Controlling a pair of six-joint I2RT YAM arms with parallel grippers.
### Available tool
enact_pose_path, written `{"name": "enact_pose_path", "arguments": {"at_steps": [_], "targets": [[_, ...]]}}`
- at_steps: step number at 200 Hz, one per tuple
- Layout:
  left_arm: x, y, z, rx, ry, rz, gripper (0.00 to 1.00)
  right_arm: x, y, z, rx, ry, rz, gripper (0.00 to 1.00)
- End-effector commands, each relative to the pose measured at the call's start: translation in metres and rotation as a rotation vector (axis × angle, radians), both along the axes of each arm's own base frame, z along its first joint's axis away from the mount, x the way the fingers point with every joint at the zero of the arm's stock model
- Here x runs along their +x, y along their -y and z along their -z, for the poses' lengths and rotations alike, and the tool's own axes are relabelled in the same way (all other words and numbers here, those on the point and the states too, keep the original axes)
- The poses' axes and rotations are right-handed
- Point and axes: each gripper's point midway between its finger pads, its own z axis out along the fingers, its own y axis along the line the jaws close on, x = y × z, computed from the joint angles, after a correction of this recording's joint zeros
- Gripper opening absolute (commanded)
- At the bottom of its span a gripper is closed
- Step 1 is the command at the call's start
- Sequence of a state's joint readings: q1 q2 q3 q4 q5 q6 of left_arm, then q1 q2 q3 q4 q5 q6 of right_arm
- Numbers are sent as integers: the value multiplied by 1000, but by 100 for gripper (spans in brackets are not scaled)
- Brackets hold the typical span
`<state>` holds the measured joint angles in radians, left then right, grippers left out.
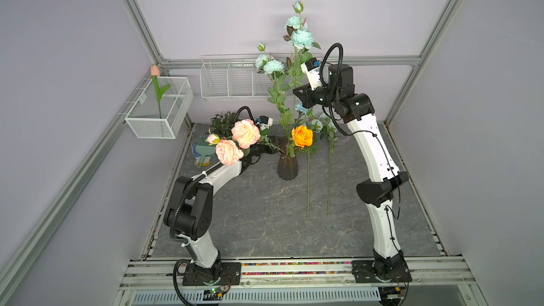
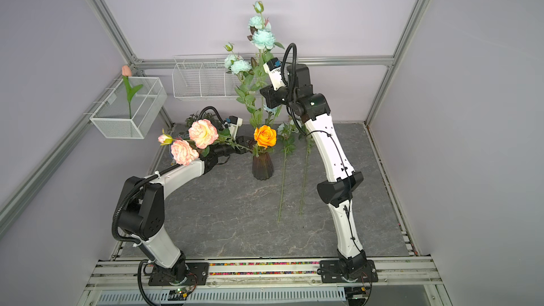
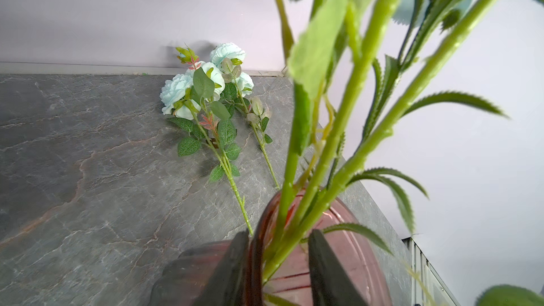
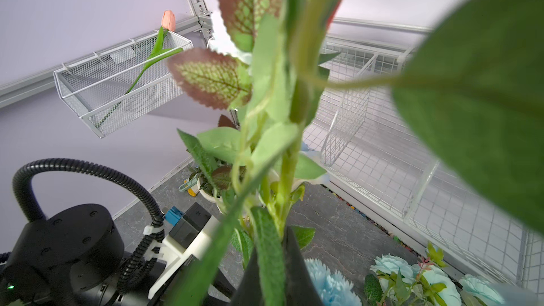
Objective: Pick out blue flowers from the vase
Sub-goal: Pick up the flower from the vase.
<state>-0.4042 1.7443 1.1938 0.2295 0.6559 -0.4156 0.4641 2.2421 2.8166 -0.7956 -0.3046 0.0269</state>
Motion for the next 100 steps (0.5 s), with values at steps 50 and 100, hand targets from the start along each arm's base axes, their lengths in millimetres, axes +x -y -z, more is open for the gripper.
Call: {"name": "enact_pose_path", "arguments": {"at_steps": [50, 100], "targets": [[0, -4, 23, 21, -56, -12, 36, -40, 34, -107, 141, 216, 8, 12], [-1, -6, 24, 22, -57, -18, 36, -73, 56, -148, 171, 285, 32, 12]]}}
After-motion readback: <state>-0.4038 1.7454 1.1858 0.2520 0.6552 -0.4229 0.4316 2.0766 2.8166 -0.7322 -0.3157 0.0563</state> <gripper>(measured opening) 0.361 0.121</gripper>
